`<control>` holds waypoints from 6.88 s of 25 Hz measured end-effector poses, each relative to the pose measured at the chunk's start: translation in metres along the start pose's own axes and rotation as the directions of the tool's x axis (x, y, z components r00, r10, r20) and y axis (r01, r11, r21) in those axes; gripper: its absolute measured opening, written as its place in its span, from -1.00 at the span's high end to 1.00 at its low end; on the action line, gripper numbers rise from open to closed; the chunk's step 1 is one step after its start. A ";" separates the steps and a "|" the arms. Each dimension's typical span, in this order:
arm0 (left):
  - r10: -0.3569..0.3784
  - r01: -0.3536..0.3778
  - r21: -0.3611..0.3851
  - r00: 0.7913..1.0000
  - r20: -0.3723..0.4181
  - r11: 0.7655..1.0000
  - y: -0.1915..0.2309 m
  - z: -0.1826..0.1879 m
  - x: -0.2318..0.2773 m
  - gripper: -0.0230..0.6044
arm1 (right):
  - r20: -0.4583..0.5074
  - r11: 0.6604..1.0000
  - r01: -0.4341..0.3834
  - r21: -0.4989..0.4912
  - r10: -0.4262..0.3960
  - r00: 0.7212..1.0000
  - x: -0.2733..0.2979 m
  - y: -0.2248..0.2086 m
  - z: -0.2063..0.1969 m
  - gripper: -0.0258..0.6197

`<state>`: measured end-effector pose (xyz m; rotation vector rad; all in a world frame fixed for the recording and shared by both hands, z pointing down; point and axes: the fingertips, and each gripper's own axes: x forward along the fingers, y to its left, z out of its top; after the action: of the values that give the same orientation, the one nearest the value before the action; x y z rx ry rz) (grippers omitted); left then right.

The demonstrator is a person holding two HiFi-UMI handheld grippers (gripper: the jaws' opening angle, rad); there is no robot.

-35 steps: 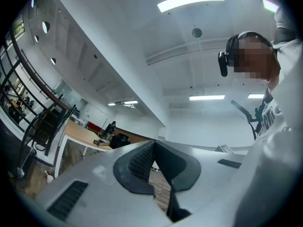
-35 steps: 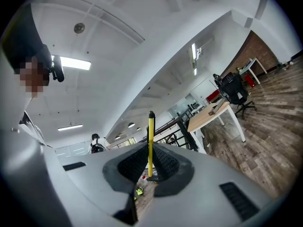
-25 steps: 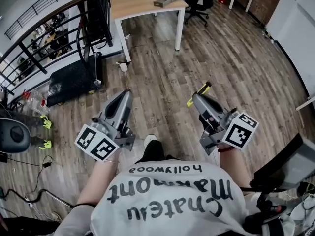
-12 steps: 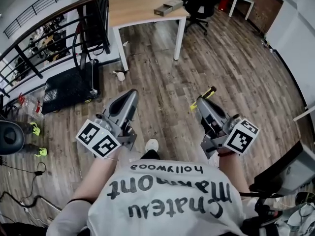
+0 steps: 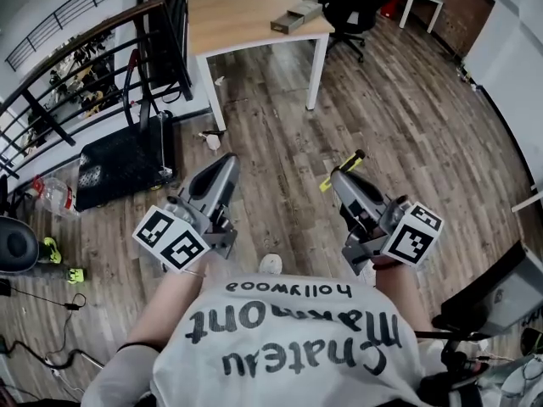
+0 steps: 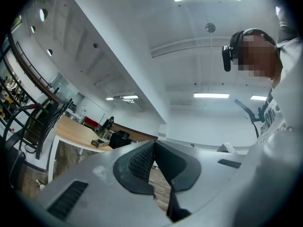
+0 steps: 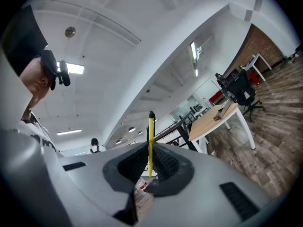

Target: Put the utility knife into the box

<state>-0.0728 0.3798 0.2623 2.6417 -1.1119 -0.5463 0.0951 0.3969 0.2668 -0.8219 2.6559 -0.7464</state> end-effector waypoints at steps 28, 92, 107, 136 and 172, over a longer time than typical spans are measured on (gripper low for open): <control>0.013 -0.014 -0.029 0.999 -0.031 0.999 0.141 -0.005 0.074 0.91 | 0.000 0.998 0.056 0.038 -0.056 0.998 0.107 -0.111 0.032 0.82; 0.174 -0.179 -0.093 0.983 -0.056 0.979 0.295 -0.032 0.239 0.91 | -0.123 0.997 -0.057 0.045 0.062 0.990 0.262 -0.293 0.143 0.82; 0.216 -0.221 -0.083 0.974 -0.067 0.972 0.325 -0.044 0.279 0.91 | -0.131 0.995 -0.070 0.067 0.079 0.988 0.278 -0.347 0.160 0.82; 0.268 -0.276 -0.086 0.959 -0.089 0.957 0.383 -0.066 0.366 0.91 | -0.159 0.993 -0.072 0.090 0.086 0.983 0.316 -0.450 0.201 0.82; 0.203 -0.211 -0.052 0.971 -0.127 0.976 0.384 -0.076 0.432 0.91 | -0.091 0.994 -0.072 0.083 0.079 0.993 0.305 -0.488 0.238 0.82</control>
<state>-0.0080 -0.1920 0.3542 2.4290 -1.2887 -0.3692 0.1606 -0.2211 0.3055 -0.6778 2.7033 -0.8855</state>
